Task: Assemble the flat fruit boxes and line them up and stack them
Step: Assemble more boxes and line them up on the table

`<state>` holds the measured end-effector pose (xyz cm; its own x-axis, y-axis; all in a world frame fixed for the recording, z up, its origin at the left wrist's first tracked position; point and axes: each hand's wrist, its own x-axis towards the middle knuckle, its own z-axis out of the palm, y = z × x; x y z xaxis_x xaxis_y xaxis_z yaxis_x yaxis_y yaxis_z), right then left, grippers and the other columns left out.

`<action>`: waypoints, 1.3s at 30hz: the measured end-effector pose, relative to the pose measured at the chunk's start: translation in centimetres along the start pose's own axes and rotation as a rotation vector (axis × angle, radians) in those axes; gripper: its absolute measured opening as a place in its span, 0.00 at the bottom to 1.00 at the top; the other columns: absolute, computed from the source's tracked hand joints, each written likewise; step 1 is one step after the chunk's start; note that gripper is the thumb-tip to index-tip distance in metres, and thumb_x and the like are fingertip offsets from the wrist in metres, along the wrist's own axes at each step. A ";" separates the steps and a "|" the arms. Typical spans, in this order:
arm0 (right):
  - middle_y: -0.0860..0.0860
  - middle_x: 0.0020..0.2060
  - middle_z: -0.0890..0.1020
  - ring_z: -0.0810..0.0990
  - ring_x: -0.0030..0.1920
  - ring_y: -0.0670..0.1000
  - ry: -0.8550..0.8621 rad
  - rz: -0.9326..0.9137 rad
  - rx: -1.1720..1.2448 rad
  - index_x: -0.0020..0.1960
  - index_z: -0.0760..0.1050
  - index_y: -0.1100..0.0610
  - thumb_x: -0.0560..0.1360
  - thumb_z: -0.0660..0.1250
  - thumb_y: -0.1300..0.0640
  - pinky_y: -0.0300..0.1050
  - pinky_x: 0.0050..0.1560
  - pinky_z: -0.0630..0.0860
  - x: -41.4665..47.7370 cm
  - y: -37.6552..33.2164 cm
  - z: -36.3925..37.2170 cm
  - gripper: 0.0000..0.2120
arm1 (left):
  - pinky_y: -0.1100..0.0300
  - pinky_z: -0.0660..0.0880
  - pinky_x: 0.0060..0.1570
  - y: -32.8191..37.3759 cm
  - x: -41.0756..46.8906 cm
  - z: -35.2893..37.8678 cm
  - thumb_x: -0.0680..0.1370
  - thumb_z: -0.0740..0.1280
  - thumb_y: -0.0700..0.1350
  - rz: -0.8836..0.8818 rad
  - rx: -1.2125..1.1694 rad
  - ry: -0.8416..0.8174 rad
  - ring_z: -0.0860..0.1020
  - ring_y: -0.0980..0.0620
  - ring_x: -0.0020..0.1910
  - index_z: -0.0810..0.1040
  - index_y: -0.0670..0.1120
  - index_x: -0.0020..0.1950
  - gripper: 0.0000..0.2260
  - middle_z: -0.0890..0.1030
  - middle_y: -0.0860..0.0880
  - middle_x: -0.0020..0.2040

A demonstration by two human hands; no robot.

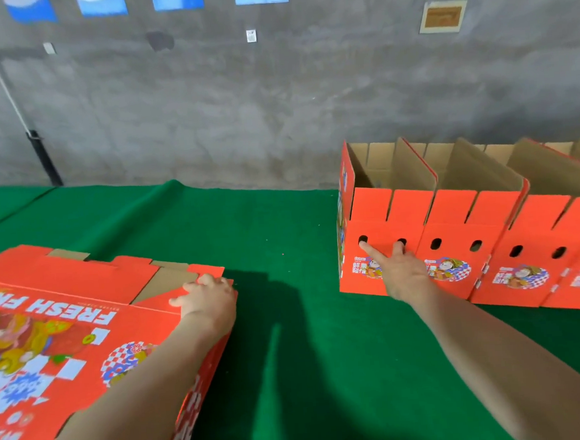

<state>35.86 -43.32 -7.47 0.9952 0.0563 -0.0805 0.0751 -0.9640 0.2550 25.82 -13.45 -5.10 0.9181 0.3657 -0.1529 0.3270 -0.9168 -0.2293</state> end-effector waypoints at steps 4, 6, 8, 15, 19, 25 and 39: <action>0.64 0.73 0.54 0.68 0.65 0.59 0.023 0.033 -0.010 0.72 0.29 0.35 0.74 0.64 0.66 0.49 0.55 0.72 -0.6 1.9 0.6 0.51 | 0.32 0.60 0.65 -0.3 -0.4 0.1 0.81 0.53 0.44 0.023 -0.045 -0.011 0.57 0.34 0.73 0.53 0.44 0.77 0.23 0.57 0.39 0.74; 0.63 0.72 0.56 0.67 0.66 0.59 0.041 0.064 -0.014 0.72 0.29 0.35 0.75 0.63 0.65 0.49 0.57 0.72 -1.1 3.4 1.3 0.49 | 0.32 0.58 0.67 -0.5 -0.7 -0.1 0.81 0.54 0.44 0.025 -0.079 -0.026 0.54 0.35 0.74 0.52 0.45 0.77 0.24 0.56 0.40 0.75; 0.62 0.72 0.57 0.67 0.66 0.59 0.053 0.100 -0.008 0.72 0.30 0.34 0.76 0.60 0.66 0.49 0.58 0.71 -1.6 5.2 2.1 0.48 | 0.33 0.57 0.68 -0.5 -0.9 -0.1 0.81 0.55 0.44 0.035 -0.110 -0.023 0.54 0.36 0.74 0.54 0.45 0.77 0.24 0.56 0.41 0.75; 0.66 0.74 0.47 0.58 0.72 0.63 -0.081 0.218 0.103 0.73 0.29 0.36 0.76 0.59 0.65 0.52 0.64 0.68 -3.1 6.6 1.9 0.46 | 0.37 0.57 0.69 -1.6 -0.9 0.5 0.80 0.56 0.46 0.099 -0.264 0.026 0.54 0.39 0.73 0.60 0.47 0.74 0.21 0.57 0.44 0.75; 0.70 0.73 0.43 0.58 0.72 0.67 -0.160 0.310 0.382 0.76 0.34 0.45 0.74 0.58 0.65 0.52 0.64 0.69 -3.9 3.3 -0.1 0.43 | 0.41 0.54 0.72 -2.7 -0.8 1.5 0.82 0.55 0.47 0.146 -0.349 0.083 0.52 0.41 0.75 0.62 0.45 0.73 0.20 0.57 0.45 0.76; 0.61 0.67 0.71 0.77 0.58 0.56 0.022 0.141 0.894 0.73 0.61 0.61 0.76 0.67 0.55 0.47 0.64 0.71 -7.7 -4.5 -2.5 0.29 | 0.44 0.53 0.74 -5.6 -3.5 2.6 0.82 0.54 0.49 0.256 -0.393 0.131 0.52 0.46 0.77 0.62 0.48 0.75 0.21 0.57 0.47 0.77; 0.53 0.50 0.79 0.77 0.44 0.51 -0.552 -0.133 1.532 0.59 0.72 0.55 0.79 0.58 0.43 0.50 0.50 0.78 -23.2 -24.3 -2.6 0.18 | 0.44 0.51 0.73 -13.8 -14.1 5.6 0.80 0.52 0.61 0.067 -0.272 0.045 0.44 0.49 0.78 0.50 0.55 0.78 0.28 0.44 0.51 0.79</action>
<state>11.12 -20.52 -9.27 0.8196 0.3855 -0.4238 -0.3113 -0.3215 -0.8943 7.07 -5.03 -5.16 0.9468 0.3010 -0.1143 0.3078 -0.9503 0.0475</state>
